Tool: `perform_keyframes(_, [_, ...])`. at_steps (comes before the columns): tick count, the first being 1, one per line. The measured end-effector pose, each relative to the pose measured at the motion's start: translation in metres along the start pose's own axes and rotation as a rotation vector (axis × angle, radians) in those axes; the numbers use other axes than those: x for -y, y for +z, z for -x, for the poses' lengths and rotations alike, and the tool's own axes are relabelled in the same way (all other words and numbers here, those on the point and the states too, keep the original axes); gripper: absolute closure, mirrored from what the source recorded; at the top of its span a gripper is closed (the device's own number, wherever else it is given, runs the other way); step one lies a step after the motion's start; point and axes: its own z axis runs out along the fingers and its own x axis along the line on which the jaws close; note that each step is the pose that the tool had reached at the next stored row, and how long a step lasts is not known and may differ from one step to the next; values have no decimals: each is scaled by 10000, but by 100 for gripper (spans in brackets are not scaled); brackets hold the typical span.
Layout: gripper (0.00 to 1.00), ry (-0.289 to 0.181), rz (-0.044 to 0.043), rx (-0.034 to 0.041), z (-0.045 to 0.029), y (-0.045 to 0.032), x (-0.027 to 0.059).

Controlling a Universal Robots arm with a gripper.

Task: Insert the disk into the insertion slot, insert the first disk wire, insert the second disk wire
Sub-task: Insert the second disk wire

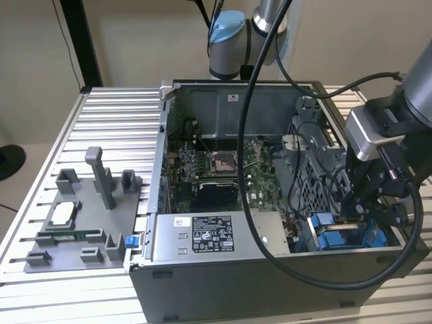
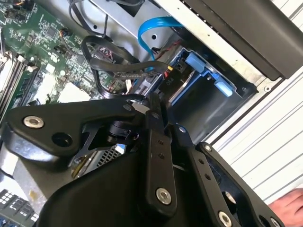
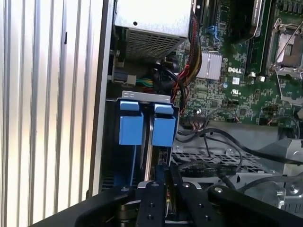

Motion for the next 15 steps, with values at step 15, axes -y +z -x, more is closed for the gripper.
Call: perform_keyframes(15, [100,289,-118,-13,11,39,19])
